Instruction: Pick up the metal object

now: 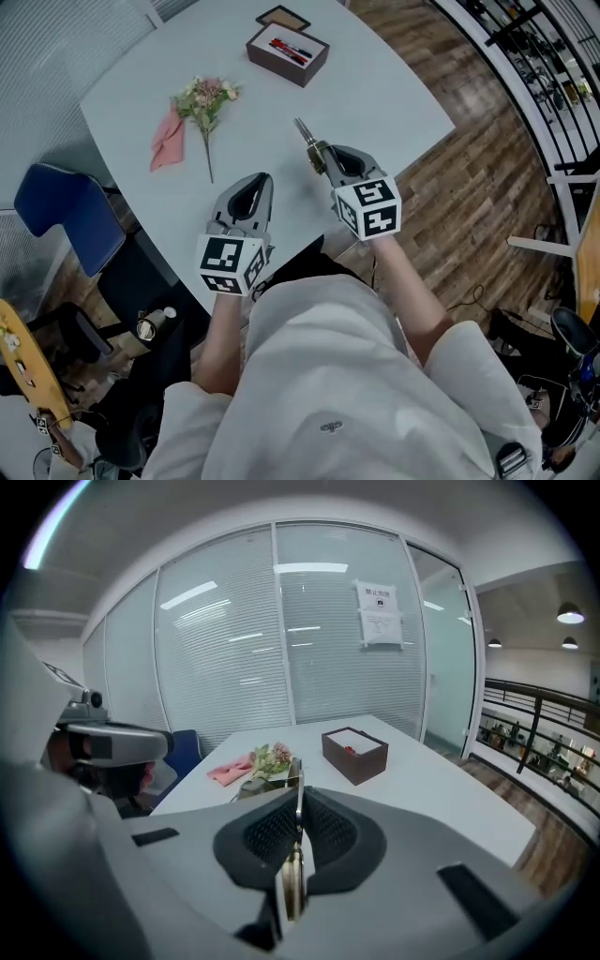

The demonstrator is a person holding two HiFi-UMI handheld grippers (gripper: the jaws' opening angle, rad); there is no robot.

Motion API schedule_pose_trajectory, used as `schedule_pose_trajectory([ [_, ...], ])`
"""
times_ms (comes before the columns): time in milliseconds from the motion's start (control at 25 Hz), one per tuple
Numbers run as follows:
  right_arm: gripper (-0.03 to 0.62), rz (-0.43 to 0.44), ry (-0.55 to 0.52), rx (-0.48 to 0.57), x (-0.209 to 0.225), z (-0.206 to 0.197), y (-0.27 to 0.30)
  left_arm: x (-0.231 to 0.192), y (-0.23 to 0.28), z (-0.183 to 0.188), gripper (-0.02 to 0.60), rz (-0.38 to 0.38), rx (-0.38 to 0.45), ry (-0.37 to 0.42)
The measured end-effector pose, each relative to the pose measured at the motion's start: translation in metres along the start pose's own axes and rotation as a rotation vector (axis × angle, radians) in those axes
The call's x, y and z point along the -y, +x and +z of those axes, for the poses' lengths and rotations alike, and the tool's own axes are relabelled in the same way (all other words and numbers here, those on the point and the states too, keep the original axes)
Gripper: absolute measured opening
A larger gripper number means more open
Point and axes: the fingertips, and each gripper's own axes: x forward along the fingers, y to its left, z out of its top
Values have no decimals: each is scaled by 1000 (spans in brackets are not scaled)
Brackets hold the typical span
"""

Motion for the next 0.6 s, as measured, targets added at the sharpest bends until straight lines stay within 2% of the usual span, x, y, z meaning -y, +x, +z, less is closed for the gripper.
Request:
schedule_pose_trajectory([
  [360, 8, 56, 184, 49, -18, 10, -8, -7, -7, 2, 31, -12, 18, 8],
  [600, 8, 59, 245, 90, -31, 22, -15, -11, -15, 5, 31, -33, 25, 23],
])
